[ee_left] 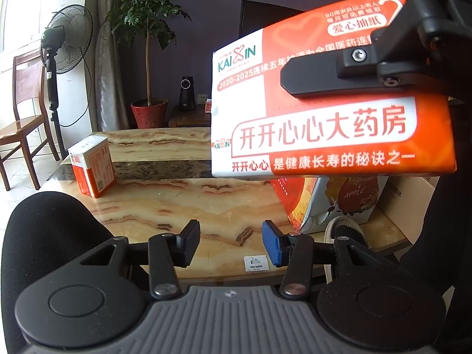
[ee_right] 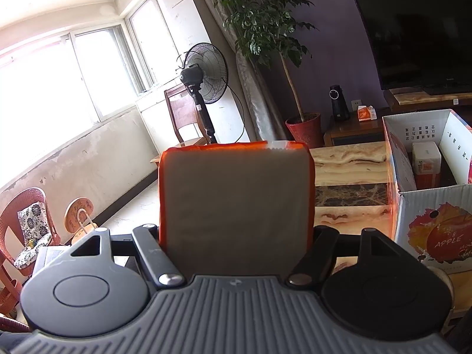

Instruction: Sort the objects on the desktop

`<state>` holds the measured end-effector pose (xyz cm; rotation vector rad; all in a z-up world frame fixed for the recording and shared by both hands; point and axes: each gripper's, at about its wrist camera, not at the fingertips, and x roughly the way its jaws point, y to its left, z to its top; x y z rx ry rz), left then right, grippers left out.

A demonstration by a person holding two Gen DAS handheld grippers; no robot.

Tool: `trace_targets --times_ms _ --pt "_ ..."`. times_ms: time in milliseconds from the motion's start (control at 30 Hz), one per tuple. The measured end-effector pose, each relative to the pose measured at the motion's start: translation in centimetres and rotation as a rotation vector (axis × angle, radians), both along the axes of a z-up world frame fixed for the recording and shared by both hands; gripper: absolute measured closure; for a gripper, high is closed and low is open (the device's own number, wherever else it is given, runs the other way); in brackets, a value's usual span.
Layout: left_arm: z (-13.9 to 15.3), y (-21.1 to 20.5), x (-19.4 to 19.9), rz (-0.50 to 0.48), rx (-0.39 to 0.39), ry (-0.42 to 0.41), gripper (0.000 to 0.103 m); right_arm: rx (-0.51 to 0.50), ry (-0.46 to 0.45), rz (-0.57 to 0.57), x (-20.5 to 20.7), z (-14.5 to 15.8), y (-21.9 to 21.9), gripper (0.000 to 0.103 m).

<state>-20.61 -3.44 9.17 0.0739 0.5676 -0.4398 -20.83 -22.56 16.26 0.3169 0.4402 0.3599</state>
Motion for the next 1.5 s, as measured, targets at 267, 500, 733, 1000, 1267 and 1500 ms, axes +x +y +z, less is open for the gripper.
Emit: trace_targets --times_ms 267,500,733,1000,1267,1500 --pt "-0.01 -0.19 0.0 -0.008 0.001 0.002 0.055 -0.004 0.006 0.0 -0.03 -0.08 0.2 0.029" --pt "-0.04 -0.28 -0.1 -0.011 0.002 0.002 0.055 -0.006 0.008 0.002 -0.04 -0.05 0.2 0.029" --pt "-0.03 -0.41 -0.13 -0.012 0.003 0.002 0.055 -0.008 0.009 0.004 -0.07 -0.05 0.18 0.029" --pt "0.0 -0.34 -0.07 -0.012 0.002 0.002 0.055 -0.013 0.009 0.007 -0.53 0.0 0.65 0.029" --pt "0.01 -0.33 -0.12 -0.014 0.003 0.001 0.055 -0.015 0.008 0.007 -0.33 -0.11 0.53 0.029" --pt "0.05 -0.33 -0.2 -0.014 0.004 0.001 0.055 -0.014 0.007 0.006 -0.55 -0.24 0.62 0.029"
